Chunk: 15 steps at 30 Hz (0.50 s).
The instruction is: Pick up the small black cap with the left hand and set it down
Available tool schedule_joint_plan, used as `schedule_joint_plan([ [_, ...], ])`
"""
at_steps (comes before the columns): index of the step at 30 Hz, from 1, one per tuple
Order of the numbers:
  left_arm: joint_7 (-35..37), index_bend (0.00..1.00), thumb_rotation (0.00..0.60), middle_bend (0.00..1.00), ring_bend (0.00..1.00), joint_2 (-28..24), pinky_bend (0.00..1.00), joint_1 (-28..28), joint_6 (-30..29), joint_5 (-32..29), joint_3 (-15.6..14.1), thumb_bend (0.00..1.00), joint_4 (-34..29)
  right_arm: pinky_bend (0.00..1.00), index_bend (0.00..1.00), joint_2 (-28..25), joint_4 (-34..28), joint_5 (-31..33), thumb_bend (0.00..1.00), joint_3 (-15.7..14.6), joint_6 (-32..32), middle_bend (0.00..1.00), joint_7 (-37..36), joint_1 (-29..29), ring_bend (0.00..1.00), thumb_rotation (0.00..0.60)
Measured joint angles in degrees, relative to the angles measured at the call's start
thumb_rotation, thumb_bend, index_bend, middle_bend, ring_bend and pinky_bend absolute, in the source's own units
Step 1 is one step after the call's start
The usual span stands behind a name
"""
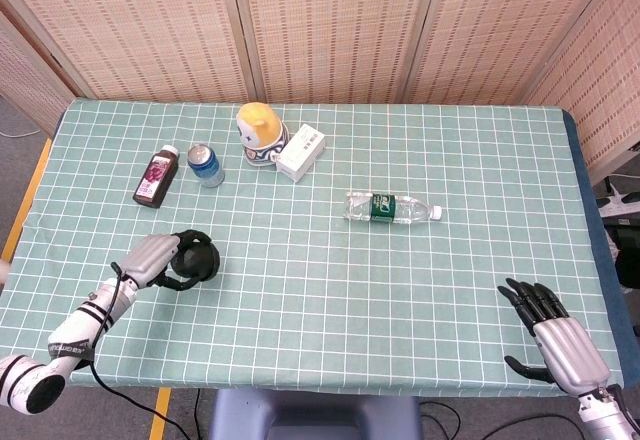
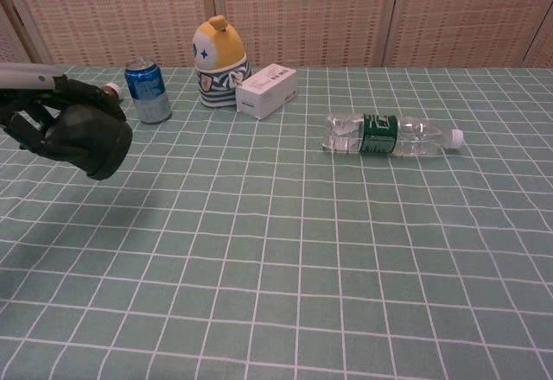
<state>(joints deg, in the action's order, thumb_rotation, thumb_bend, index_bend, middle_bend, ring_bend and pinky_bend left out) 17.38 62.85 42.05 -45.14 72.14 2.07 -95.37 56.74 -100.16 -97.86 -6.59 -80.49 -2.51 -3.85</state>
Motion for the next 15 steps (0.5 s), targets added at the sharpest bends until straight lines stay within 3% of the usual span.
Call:
schedule_joint_plan([
  [4, 14.69, 0.72, 0.6, 0.76, 0.72, -0.09, 0.71, -1.04, 0.4, 8.65, 0.96, 0.34, 2.31, 0.0, 0.0, -0.13, -0.06, -0.16, 0.12, -0.2, 0.33, 0.0, -0.2, -0.14, 0.0, 0.6],
  [7, 18.81, 0.72, 0.6, 0.75, 0.72, 0.35, 0.71, -1.31, 0.18, 12.2, 0.93, 0.34, 4.15, 0.0, 0.0, -0.07, -0.02, 0.01, 0.14, -0.03, 0.11, 0.0, 0.31, -0.08, 0.0, 0.6],
  [11, 15.61, 0.71, 0.6, 0.75, 0.71, 1.51, 0.71, -1.65, -0.09, 12.57, 0.69, 0.34, 6.63, 0.0, 0.0, 0.25, 0.08, 0.05, 0.14, 0.09, -0.17, 0.0, 0.47, 0.06, 0.0, 0.6],
  [15, 2.86, 0.71, 0.6, 0.74, 0.71, 3.1, 0.71, -1.96, 0.05, 11.01, 0.51, 0.34, 8.5, 0.0, 0.0, 0.14, 0.03, 0.08, 0.14, -0.09, 0.43, 0.0, 0.32, -0.11, 0.0, 0.6],
])
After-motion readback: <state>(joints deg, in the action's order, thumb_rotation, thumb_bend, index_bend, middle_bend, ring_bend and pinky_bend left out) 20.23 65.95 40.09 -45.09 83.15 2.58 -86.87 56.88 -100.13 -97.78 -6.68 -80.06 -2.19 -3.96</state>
